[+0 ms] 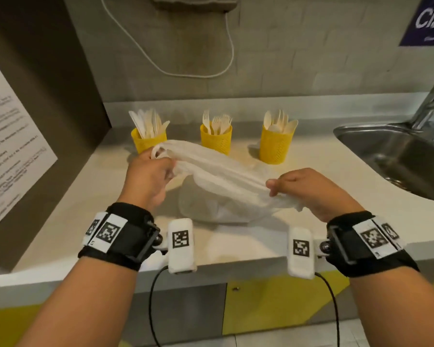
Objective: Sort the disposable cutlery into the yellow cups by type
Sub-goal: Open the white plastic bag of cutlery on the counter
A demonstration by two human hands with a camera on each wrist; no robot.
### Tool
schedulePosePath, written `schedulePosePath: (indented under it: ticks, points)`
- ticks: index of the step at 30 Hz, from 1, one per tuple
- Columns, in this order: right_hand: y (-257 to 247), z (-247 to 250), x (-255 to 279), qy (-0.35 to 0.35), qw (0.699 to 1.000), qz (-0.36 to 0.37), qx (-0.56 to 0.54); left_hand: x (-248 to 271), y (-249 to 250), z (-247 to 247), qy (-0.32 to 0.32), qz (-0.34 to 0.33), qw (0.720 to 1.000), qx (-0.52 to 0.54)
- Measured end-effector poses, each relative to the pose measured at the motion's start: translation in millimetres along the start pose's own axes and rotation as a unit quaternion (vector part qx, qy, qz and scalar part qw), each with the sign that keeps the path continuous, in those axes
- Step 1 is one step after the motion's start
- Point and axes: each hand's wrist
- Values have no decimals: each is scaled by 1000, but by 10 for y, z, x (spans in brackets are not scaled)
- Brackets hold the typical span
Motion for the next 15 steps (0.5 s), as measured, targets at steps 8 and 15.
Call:
schedulePosePath:
  ticks: [8,15]
  points:
    - [224,-15,-139,108,969,-64,214,398,197,-35,-181,169,945,213]
    - [275,25,-162,24,948,-79,-306,519,-280,402,-301,211,930,-31]
Point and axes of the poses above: each hand's wrist, its own x-axis away from the middle knuckle, its own z-axis out of the back of the hand, y = z × x, and after that the axes turned 7 degrees about -z, right-handed
